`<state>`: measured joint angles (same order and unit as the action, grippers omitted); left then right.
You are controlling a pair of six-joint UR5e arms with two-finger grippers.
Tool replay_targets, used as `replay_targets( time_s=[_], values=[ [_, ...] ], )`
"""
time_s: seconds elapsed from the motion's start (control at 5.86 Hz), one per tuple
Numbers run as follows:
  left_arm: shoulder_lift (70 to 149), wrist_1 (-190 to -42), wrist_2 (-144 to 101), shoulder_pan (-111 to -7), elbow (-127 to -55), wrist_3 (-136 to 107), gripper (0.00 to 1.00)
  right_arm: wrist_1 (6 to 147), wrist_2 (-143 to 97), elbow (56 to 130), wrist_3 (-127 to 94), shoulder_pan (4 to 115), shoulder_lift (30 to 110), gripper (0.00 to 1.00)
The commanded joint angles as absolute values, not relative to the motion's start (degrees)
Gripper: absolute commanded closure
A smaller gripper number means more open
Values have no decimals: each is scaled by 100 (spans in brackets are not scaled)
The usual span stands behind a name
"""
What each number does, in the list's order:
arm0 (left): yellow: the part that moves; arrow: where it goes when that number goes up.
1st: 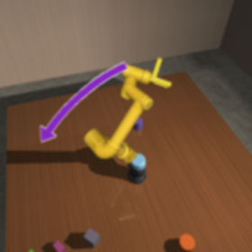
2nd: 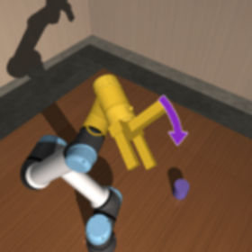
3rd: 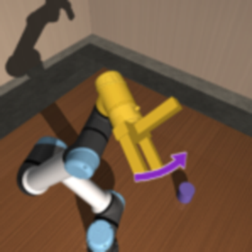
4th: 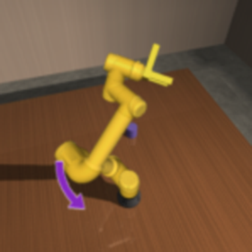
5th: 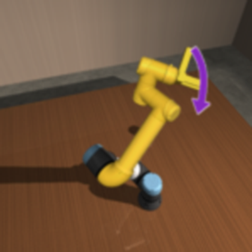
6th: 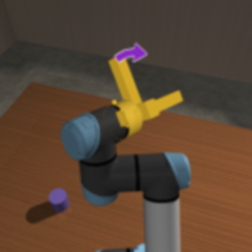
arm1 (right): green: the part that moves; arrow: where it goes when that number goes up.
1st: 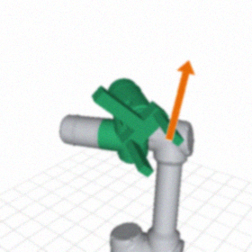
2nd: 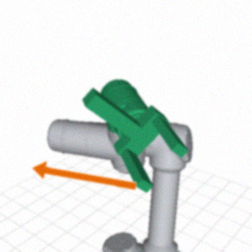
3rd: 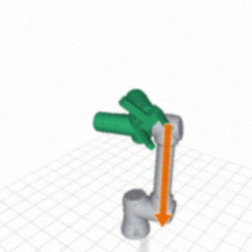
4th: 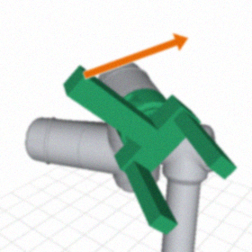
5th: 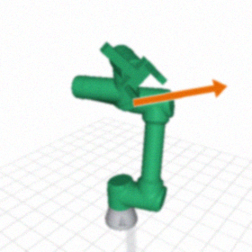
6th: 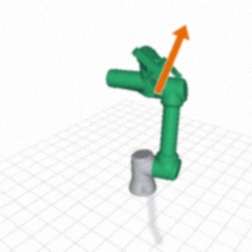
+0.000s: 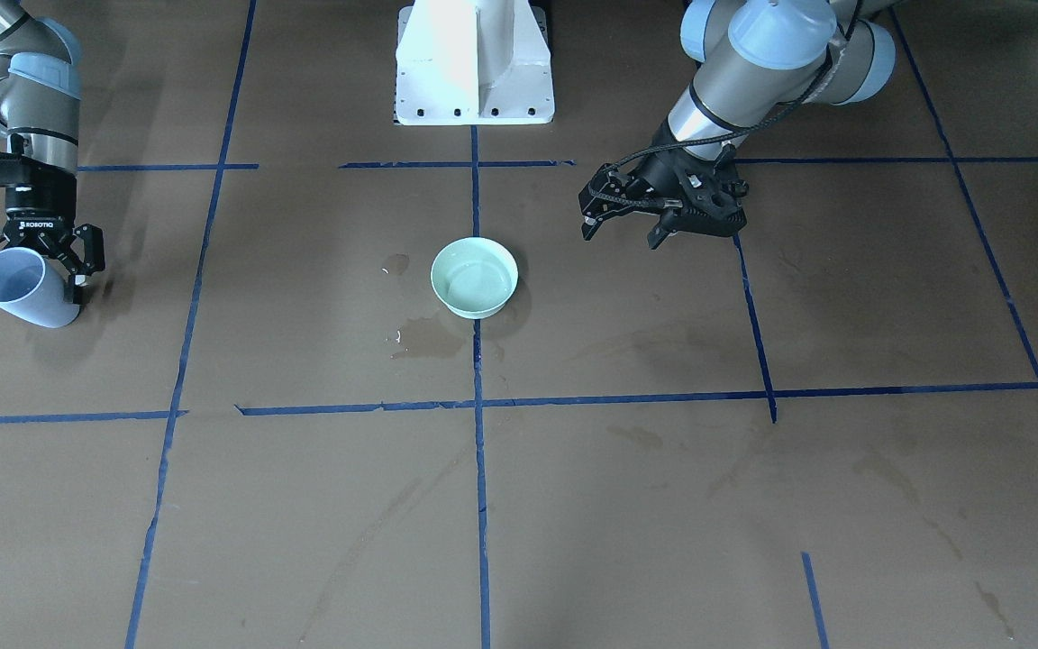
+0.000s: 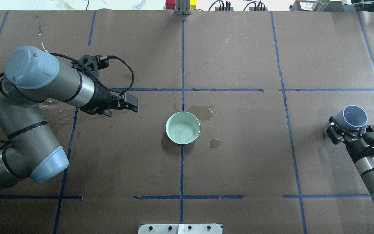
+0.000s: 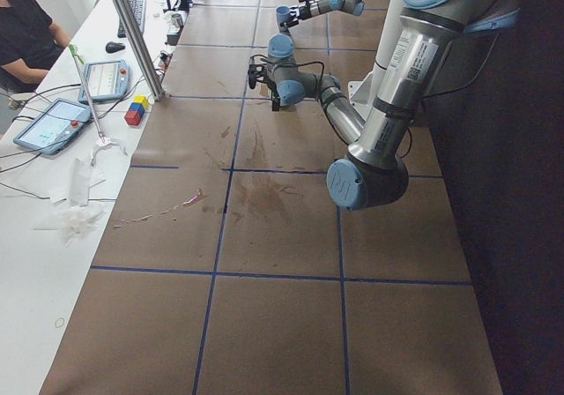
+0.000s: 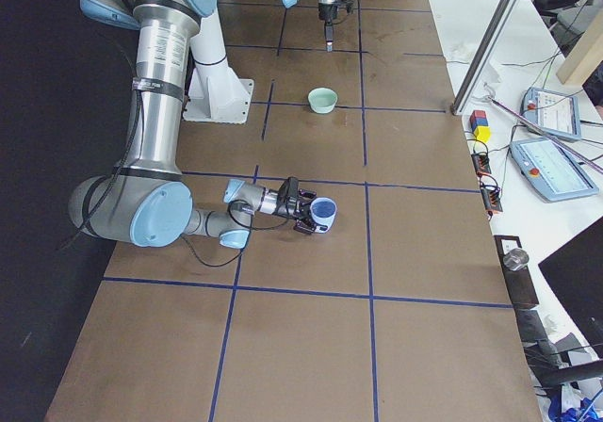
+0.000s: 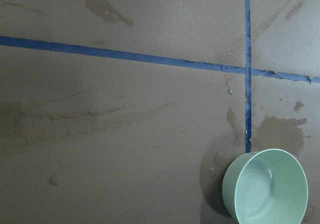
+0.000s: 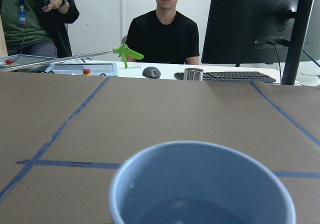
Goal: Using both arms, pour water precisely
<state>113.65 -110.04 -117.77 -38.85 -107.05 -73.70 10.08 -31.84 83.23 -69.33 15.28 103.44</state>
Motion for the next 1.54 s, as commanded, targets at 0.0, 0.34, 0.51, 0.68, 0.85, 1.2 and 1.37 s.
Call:
replay_targets(
  time_s=[0.0,0.34,0.51,0.68,0.85,1.2,1.37],
  values=[
    [11364,-11004,-11777,-3885,-10696,-7374,1,905,-3156,8332,-6691,1573,10362,47],
    [11373,-11004,-11777,-3885,-10705,-7365,1,879,-3129,8654,-6061,1652,10345,74],
    [11373,-11004,-11777,-3885,-10705,-7365,1,922,-3129,9005,-5499,1635,10327,74],
    [11364,-11004,-11777,-3885,-10696,-7365,1,958,-3129,9183,-5197,1626,10162,80],
    [11364,-11004,-11777,-3893,-10696,-7365,1,1158,-3146,9228,-5116,1609,9856,84],
    [11347,-11004,-11777,-3911,-10688,-7365,1,1808,-3147,9430,-4983,1573,9073,84],
    [11347,-11004,-11769,-3920,-10688,-7357,1,2037,-3164,9483,-4975,1286,8801,84]
  ],
)
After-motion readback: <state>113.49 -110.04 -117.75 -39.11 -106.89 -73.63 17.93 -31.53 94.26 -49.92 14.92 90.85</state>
